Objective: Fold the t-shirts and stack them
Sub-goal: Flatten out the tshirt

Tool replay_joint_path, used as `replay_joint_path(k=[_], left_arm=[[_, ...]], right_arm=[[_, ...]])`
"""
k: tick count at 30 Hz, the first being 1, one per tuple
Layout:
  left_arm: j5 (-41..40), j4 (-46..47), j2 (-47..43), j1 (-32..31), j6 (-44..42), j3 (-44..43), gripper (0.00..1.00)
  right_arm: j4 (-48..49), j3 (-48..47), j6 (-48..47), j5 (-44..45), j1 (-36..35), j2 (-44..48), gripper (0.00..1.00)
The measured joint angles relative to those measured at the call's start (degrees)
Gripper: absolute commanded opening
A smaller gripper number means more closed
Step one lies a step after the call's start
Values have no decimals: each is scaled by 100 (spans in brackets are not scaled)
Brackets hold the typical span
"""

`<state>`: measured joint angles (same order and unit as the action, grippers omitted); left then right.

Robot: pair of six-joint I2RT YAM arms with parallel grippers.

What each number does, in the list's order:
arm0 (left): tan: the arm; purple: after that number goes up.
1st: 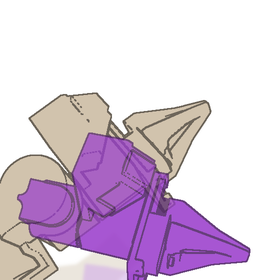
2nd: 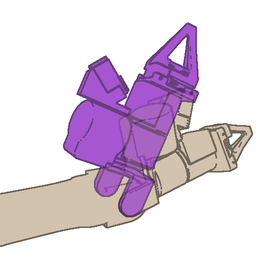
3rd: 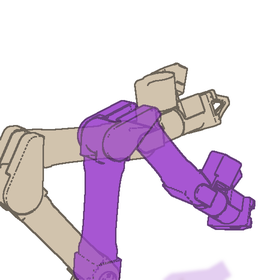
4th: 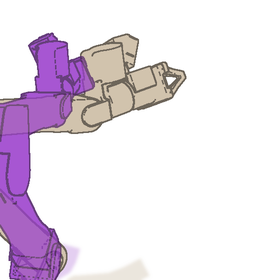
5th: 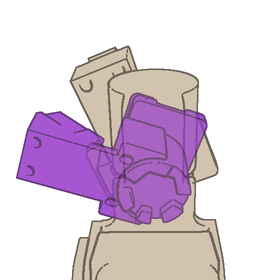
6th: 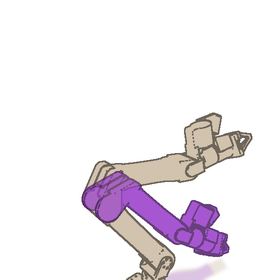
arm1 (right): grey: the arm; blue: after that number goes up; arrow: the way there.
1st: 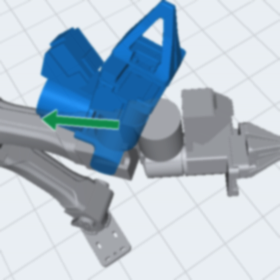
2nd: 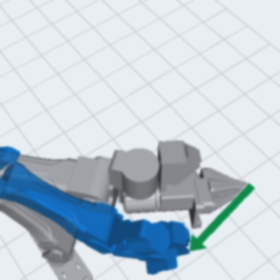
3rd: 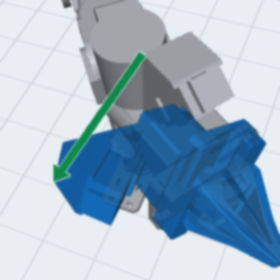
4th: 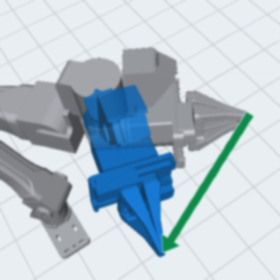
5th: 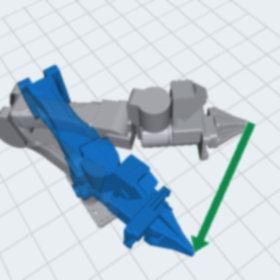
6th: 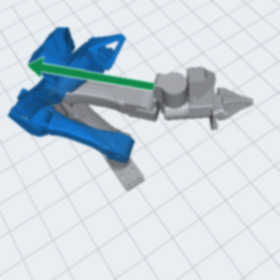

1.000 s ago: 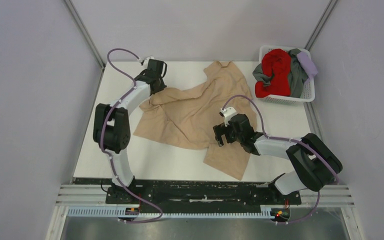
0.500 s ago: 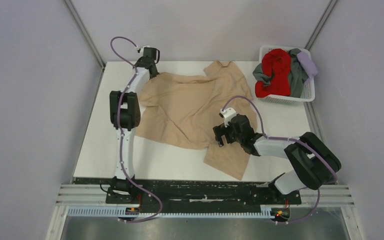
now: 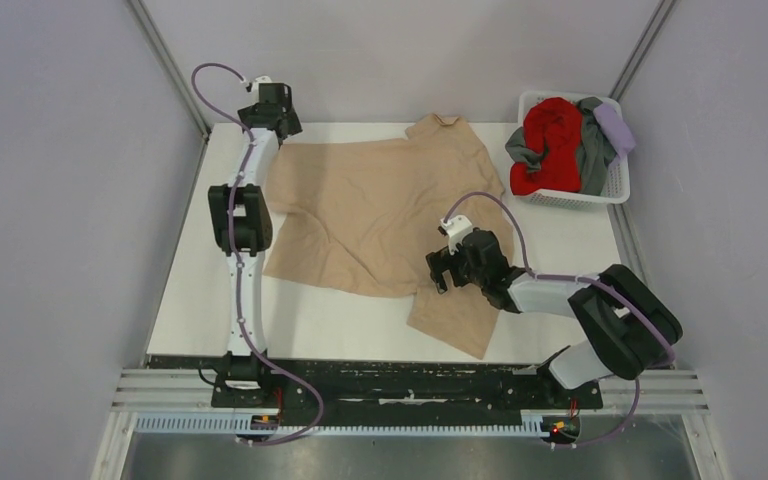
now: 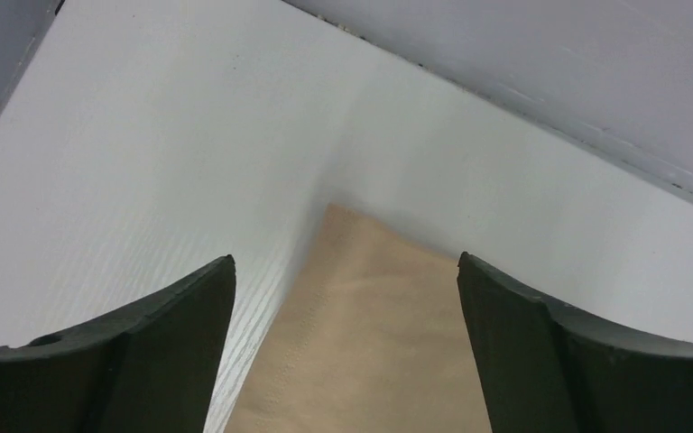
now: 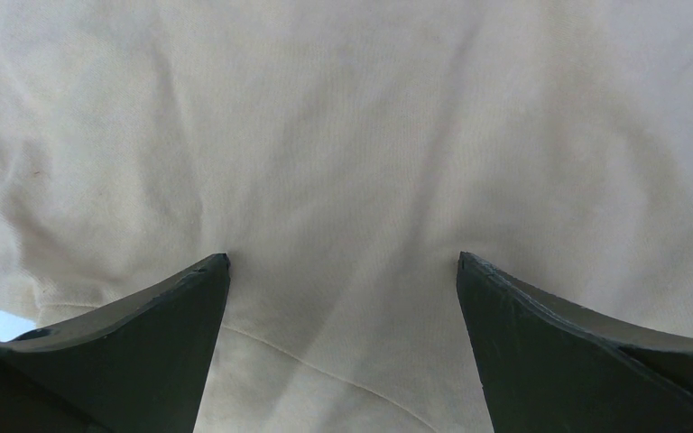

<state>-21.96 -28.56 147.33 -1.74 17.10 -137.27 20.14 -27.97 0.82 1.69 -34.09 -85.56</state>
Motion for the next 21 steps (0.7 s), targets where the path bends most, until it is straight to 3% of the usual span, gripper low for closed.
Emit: replay_joint_path(k=[4, 7, 10, 15, 21], left_arm=[[122, -33, -208, -26, -17, 79, 100], [466, -120, -887, -39, 243, 933, 100], [960, -195, -2055, -57, 748, 2352, 100], [2120, 658, -4207, -72, 1523, 5274, 100], [2815, 1547, -5053, -118, 2114, 7543, 100]], right_arm=[[-20, 81, 22, 0, 0, 210, 99], [-46, 101, 90, 0, 0, 461, 99], [-52, 101, 186, 17, 0, 739, 99], [-184, 101, 446, 254, 0, 1145, 99], [-354, 101, 866, 601, -2, 1366, 99]])
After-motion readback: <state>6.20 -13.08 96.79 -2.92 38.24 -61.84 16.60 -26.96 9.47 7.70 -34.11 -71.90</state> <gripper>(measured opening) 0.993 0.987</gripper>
